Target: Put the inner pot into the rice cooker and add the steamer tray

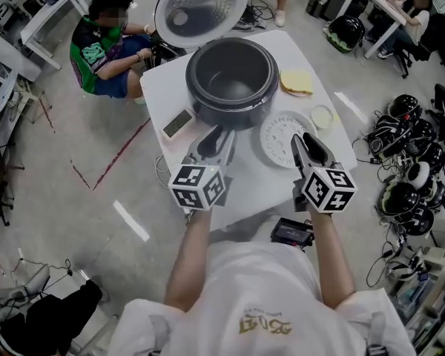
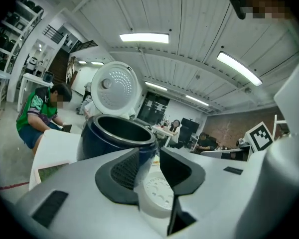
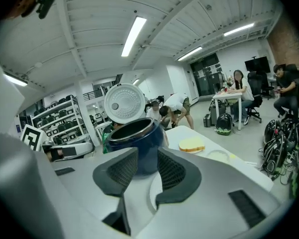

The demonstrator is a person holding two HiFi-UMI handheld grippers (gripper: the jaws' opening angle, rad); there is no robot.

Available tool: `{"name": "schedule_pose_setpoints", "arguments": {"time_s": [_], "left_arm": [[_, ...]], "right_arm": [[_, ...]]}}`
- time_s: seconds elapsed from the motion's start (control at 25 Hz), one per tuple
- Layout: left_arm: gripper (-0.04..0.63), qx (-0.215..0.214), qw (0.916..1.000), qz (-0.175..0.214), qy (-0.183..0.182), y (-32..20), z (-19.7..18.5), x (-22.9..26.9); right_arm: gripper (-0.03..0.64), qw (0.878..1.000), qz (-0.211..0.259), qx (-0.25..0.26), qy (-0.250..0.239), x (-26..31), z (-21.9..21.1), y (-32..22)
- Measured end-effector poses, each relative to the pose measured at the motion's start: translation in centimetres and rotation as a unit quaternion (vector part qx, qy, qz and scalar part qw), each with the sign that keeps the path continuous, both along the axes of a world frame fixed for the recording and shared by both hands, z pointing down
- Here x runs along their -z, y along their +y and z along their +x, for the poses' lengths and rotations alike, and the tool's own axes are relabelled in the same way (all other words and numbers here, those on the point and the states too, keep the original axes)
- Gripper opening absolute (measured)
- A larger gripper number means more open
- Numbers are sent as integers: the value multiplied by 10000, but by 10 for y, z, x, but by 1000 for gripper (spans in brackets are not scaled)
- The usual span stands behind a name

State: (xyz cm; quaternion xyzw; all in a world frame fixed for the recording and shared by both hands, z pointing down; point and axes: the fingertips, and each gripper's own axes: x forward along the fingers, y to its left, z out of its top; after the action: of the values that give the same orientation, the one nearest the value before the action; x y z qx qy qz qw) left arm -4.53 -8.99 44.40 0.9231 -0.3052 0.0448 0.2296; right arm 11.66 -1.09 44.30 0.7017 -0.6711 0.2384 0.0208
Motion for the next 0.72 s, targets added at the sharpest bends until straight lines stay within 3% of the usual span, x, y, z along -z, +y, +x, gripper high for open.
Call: {"name": "schedule_pose_setpoints", "arguments": {"time_s": [0.28, 0.72], "left_arm": [[143, -454, 9973, -359, -442, 22, 48, -49], [163, -320, 9861, -995, -1291, 28, 96, -134]], "right_arm": [[134, 9984, -474, -299, -48, -44, 43, 28], [147, 9916, -1274, -183, -91, -120, 119, 36]]}}
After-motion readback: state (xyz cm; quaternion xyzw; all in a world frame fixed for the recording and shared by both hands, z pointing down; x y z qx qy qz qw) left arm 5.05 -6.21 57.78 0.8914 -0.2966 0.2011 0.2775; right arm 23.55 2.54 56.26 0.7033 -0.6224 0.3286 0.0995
